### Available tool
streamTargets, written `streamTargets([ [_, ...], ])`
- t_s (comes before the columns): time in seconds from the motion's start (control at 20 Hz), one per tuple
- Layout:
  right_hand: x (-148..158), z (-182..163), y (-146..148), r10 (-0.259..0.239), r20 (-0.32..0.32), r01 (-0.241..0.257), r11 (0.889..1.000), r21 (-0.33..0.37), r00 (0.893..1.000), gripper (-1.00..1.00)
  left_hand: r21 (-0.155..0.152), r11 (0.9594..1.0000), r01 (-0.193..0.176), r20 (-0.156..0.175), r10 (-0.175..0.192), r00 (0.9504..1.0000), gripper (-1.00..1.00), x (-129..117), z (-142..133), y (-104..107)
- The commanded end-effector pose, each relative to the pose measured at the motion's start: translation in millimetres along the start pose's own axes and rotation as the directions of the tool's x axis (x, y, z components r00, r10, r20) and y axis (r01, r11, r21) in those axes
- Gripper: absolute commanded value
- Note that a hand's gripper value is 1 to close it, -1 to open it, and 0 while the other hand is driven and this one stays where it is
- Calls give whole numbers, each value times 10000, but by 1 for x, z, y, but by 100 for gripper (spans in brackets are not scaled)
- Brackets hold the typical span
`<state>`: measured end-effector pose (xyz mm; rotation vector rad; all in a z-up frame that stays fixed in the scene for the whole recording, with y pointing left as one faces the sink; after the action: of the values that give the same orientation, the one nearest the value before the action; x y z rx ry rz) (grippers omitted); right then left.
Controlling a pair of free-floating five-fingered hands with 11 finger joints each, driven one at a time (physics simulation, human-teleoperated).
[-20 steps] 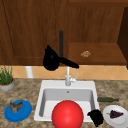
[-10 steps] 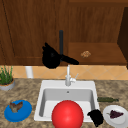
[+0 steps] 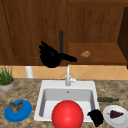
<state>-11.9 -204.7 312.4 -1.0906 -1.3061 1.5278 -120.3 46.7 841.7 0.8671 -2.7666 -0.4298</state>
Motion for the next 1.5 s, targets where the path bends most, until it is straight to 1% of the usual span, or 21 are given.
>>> streamTargets([
  [0.0,0,0,0,0,0,0,10000,0,10000,0,287,9985,456,-350,-446,9984,-100,-8,-7,-17],
  [0.1,0,0,0,0,0,0,10000,0,10000,0,69,9997,254,-220,-252,9994,-100,-21,-13,-30],
  [0.15,0,0,0,0,0,0,10000,0,10000,0,-73,9998,162,-215,-163,9996,-100,-28,-14,-30],
  [0.2,0,0,0,0,0,0,10000,0,10000,0,-14,9998,212,-99,-212,9997,-100,-24,-15,-34],
  [0.25,0,0,0,0,0,0,10000,0,10000,0,37,9990,449,-56,-448,9990,-100,-25,-13,-41],
  [0.3,0,0,0,0,0,0,10000,0,10000,0,-4,9989,470,-27,-470,9989,-100,-30,-17,-49],
  [0.35,0,0,0,0,0,0,10000,0,10000,0,-64,9993,373,-71,-373,9993,-100,-37,-21,-56],
  [0.45,0,0,0,0,0,0,10000,0,10000,0,50,9991,428,-167,-427,9989,-100,-51,-23,-62],
  [0.5,0,0,0,0,0,0,10000,0,10000,0,226,9988,439,-198,-434,9989,-100,-55,-22,-64],
  [0.6,0,0,0,0,0,0,10000,0,10000,0,569,9983,113,-334,-94,9994,-100,-63,-20,-66],
  [0.65,0,0,0,0,0,0,10000,0,10000,0,802,9968,33,-371,-3,9993,-100,-70,-17,-63],
  [0.7,0,0,0,0,0,0,10000,0,10000,0,889,9960,-30,-322,59,9995,-100,-73,-16,-63],
  [0.75,0,0,0,0,0,0,10000,0,10000,0,852,9963,-87,-294,113,9995,-100,-80,-15,-65],
  [0.8,0,0,0,0,0,0,10000,0,10000,0,670,9977,33,-156,-22,9999,-100,-78,-16,-73],
  [0.9,0,0,0,0,0,0,10000,0,10000,0,360,9991,213,-78,-211,9997,-100,-87,-15,-85],
  [1.1,0,0,0,0,0,0,10000,0,10000,0,370,9977,561,-50,-560,9984,-100,-92,-17,-106],
  [1.25,0,0,0,0,0,0,10000,0,10000,0,492,9979,410,-172,-402,9990,-100,-102,-11,-111],
  [1.3,0,0,0,0,0,0,10000,0,10000,0,652,9975,279,-249,-263,9993,-100,-105,-5,-109],
  [1.35,0,0,0,0,0,0,10000,0,10000,0,691,9974,188,-262,-171,9995,100,-109,-1,-106],
  [1.4,0,0,0,0,0,0,10000,0,10000,0,591,9981,181,-177,-171,9997,100,-111,5,-99],
  [1.45,0,0,0,0,0,0,10000,0,10000,0,544,9982,261,-98,-256,9996,100,-114,7,-98],
])
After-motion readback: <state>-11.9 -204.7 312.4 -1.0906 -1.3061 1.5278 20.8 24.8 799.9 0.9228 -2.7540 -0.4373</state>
